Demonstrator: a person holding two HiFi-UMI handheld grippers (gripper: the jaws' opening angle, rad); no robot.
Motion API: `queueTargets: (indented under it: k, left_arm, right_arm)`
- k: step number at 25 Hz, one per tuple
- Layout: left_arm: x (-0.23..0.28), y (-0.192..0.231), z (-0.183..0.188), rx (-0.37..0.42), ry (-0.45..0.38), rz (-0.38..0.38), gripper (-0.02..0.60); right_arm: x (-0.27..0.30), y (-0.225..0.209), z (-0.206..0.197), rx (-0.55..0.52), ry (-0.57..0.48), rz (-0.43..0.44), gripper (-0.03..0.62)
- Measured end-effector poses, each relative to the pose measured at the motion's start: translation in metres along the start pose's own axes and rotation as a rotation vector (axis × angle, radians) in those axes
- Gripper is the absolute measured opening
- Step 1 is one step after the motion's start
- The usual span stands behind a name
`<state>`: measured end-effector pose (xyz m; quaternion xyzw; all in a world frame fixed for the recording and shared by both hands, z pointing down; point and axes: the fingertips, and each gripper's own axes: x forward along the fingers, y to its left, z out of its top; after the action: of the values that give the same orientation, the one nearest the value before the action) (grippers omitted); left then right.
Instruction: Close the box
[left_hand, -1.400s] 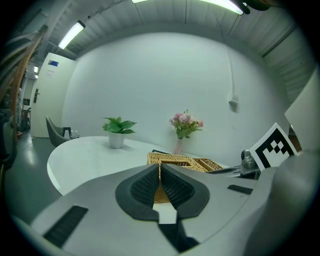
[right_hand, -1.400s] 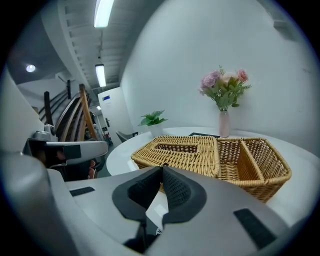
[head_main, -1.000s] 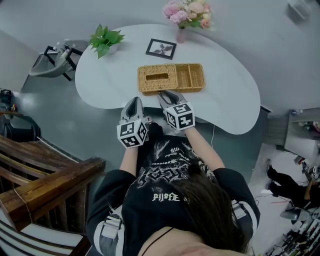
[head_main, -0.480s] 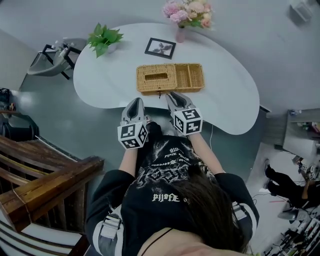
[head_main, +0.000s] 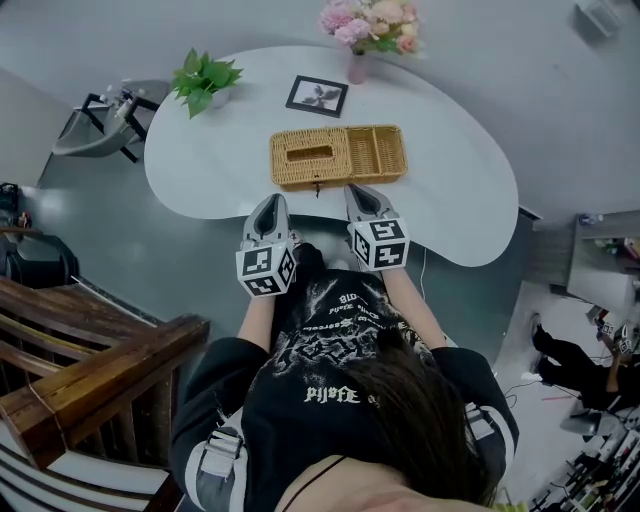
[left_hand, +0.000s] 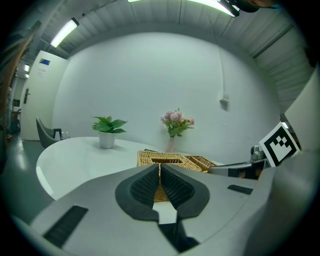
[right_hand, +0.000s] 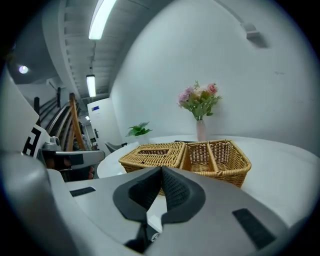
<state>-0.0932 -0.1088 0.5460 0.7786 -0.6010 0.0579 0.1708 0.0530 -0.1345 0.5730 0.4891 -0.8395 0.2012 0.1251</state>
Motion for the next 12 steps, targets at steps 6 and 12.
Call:
queueTargets:
  k: [6,12]
  left_arm:
    - [0.0002,-0.002,-0.0018,0.012,0.004,-0.009,0.028]
    - [-0.0008,0.0008,-0.0009,0.0,-0.005,-0.004,0.028]
  right_arm:
    - [-0.0019,-0.0018,-0.0031,-0.011,-0.004,-0.019,0.025]
    - [-0.0059,-0.009,-0.0075,-0.022,0.005,-0.046,0.025]
